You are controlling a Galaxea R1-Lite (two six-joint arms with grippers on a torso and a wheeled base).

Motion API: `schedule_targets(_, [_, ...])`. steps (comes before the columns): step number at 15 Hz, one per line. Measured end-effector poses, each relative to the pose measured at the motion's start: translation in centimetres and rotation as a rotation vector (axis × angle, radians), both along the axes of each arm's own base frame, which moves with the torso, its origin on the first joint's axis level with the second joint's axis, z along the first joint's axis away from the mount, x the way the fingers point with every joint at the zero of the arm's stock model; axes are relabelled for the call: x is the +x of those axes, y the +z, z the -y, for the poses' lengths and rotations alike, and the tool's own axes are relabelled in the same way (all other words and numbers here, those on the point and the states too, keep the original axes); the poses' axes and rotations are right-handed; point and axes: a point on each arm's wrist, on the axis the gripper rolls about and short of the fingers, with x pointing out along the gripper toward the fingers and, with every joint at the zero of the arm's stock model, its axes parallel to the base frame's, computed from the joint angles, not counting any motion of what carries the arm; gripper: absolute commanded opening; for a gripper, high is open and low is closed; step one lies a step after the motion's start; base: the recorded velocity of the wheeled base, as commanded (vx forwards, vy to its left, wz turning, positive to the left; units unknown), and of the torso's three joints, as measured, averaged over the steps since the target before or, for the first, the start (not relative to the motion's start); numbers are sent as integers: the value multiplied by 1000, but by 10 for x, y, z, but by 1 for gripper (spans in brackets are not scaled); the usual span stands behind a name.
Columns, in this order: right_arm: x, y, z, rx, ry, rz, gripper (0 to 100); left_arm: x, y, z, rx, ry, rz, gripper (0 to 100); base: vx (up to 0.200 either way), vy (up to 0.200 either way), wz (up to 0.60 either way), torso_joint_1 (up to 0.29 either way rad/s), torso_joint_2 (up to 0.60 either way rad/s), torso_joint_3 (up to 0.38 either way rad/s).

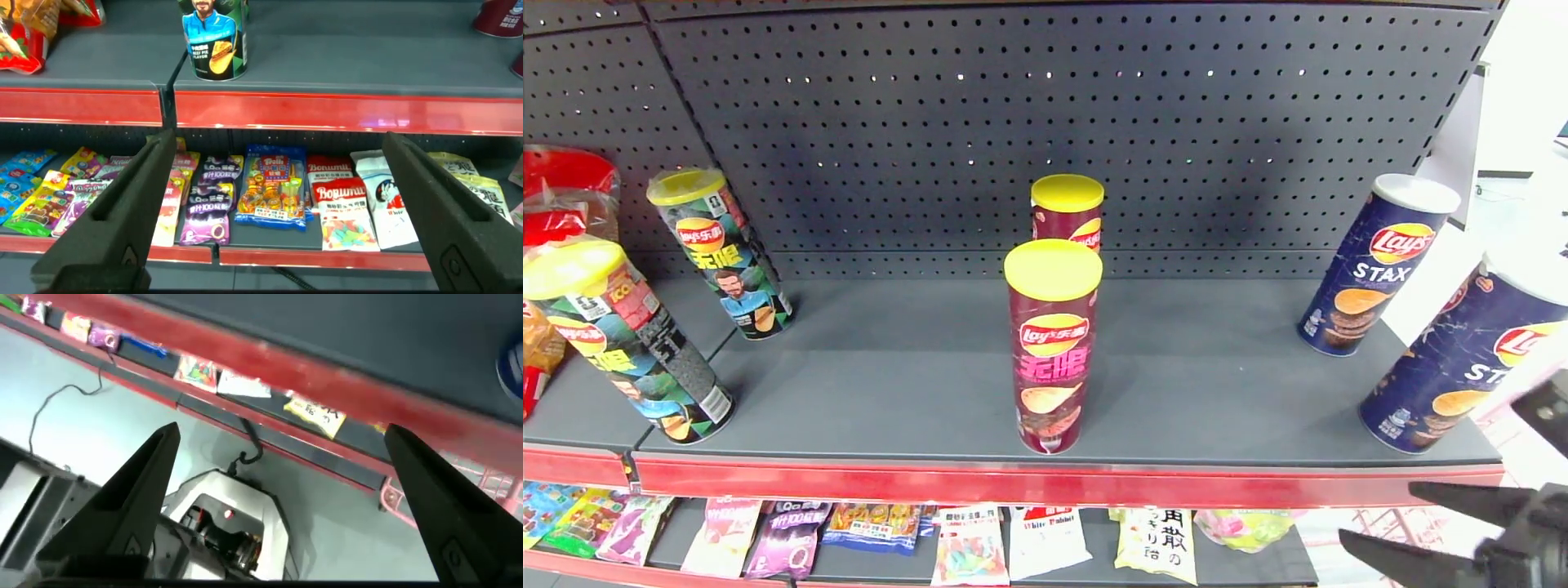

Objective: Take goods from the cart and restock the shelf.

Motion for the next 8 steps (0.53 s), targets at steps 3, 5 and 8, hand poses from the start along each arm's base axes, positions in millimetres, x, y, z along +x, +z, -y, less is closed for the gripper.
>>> schedule_targets(3, [37, 11, -25, -23, -2, -37, 100, 0, 0, 0, 0, 0, 0, 100, 0, 0, 0, 0, 0, 0])
schedule_targets(5, [62, 18, -41, -23, -5, -38, 100, 0, 0, 0, 0, 0, 0, 100, 0, 0, 0, 0, 0, 0])
schedule_targets(8, [96, 17, -62, -20, -22, -2, 100, 0, 0, 0, 0, 0, 0, 100, 0, 0, 0, 0, 0, 0])
